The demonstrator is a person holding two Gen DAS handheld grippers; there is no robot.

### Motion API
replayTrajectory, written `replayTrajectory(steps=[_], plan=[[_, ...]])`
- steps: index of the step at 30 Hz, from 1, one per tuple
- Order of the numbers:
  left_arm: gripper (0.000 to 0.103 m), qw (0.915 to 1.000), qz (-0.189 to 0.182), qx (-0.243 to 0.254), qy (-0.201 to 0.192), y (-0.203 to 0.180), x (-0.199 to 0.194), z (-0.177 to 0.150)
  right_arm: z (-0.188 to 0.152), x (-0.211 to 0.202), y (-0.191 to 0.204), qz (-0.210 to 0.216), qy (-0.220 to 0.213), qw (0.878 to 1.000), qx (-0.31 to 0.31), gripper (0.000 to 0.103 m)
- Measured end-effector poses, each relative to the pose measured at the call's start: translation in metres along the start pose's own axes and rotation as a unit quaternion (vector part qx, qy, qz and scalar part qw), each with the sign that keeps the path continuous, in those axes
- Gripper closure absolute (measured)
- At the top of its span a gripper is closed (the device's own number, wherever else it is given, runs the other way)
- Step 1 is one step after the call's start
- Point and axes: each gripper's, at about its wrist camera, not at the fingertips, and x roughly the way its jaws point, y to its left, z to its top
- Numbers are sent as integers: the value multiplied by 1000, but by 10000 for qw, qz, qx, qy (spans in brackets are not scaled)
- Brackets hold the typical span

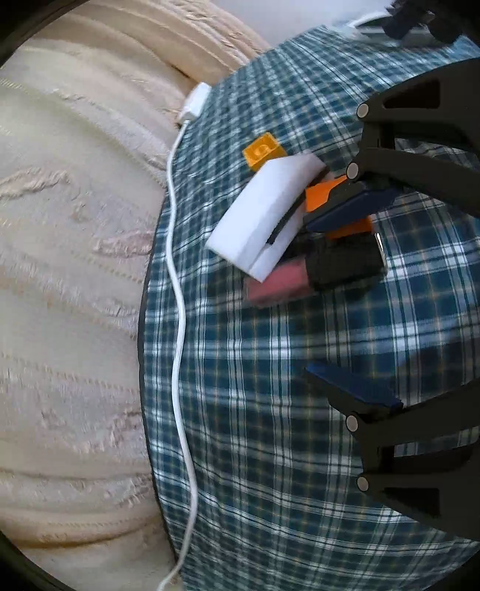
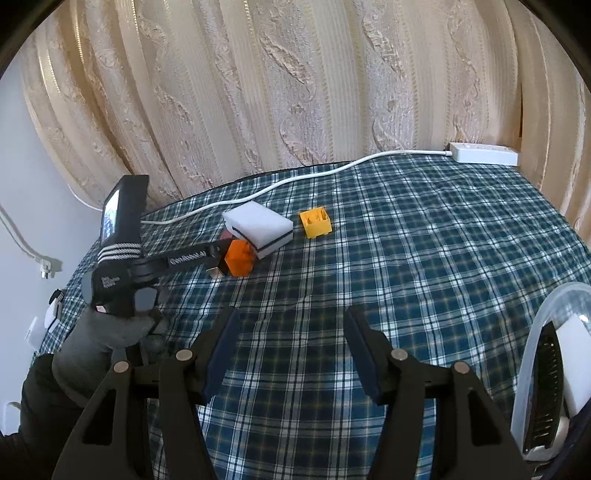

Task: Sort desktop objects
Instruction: 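Withdraw both grippers and move the left toward the dark red cylinder, then grasp the dark red cylinder with the left gripper while the right grasps the orange block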

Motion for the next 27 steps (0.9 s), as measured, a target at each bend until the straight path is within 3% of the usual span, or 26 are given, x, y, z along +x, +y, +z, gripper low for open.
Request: replayTrajectory(steps=[5,8,13,15,17,27], plan=[[28,9999,127,11,9,0,-2,0,1,3,0,56,42,10000,31,40],[43,9999,141,-38,35,1,-2,-1,1,5,2,99,67,9999,23,40],[49,9999,118,22,26,3,-9,-7,3,10,6,149,115,9998,-45,40],[58,9999,93,94,39,-1,-7,-6,4,14,6,179,166,9997,-39,40],[79,9999,-24,148,70,-7,-2,-3,5,18,7,214,226,9995,-29,40],[79,9997,-28,-213,-103,10,-13,-6,11,45,24,119,474,9982,-341,40]])
